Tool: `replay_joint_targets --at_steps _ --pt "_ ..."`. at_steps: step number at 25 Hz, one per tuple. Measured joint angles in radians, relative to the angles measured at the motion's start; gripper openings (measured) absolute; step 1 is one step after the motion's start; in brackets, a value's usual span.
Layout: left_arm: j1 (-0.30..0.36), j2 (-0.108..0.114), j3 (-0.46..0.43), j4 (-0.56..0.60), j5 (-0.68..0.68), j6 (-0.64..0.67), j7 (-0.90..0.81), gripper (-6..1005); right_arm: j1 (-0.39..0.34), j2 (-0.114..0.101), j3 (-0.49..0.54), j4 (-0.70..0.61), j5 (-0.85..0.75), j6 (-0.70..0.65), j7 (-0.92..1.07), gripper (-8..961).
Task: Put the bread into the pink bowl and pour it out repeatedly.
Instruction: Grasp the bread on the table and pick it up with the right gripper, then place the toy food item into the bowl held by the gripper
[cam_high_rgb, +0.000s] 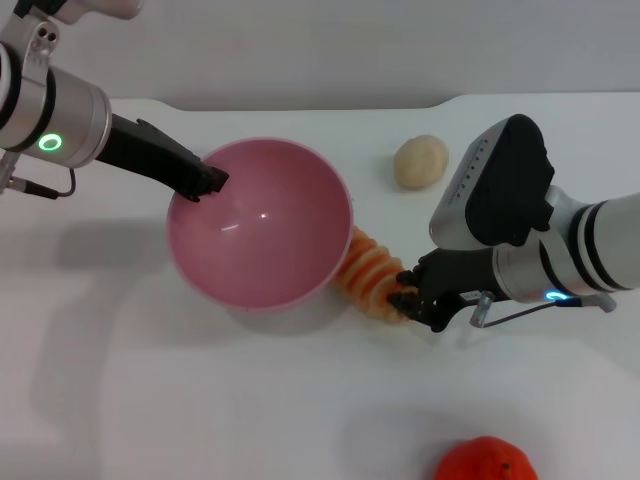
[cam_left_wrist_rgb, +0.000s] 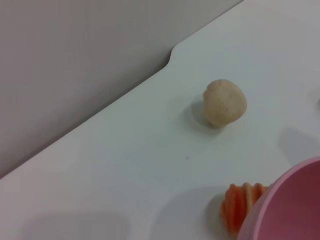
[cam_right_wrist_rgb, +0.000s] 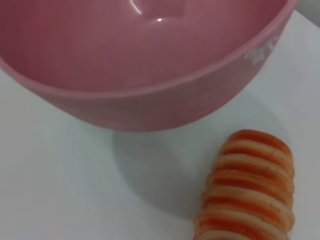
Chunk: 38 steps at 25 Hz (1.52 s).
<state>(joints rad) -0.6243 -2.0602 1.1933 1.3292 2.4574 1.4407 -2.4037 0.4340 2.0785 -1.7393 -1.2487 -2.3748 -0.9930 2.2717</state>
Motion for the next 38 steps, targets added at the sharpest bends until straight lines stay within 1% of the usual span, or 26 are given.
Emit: replay_joint_targets --at_steps 9,22,24,25,34,38 --pt "0.000 0.001 0.020 0.008 0.000 0.002 -0.010 41 -0.015 0.000 0.000 -0.005 0.000 0.002 -0.001 181" --pt "0.001 0.000 0.026 0.010 0.000 -0.001 -0.018 41 -0.028 0.000 0.000 -0.009 0.000 0.016 -0.002 138" --pt "0.002 0.000 0.026 0.006 0.000 -0.004 -0.018 41 -0.049 0.000 0.000 -0.014 0.000 0.075 -0.002 133" --pt "0.002 0.000 0.026 0.006 0.000 -0.004 -0.018 41 -0.049 0.000 0.000 -0.014 0.000 0.075 -0.002 131" --pt "0.005 0.001 0.026 0.000 0.002 -0.006 -0.018 42 -0.148 0.003 -0.001 -0.044 0.007 0.390 0.001 119" --pt "0.006 0.002 0.026 -0.018 0.005 -0.009 -0.016 41 -0.196 0.004 -0.031 -0.086 0.028 0.516 0.001 115"
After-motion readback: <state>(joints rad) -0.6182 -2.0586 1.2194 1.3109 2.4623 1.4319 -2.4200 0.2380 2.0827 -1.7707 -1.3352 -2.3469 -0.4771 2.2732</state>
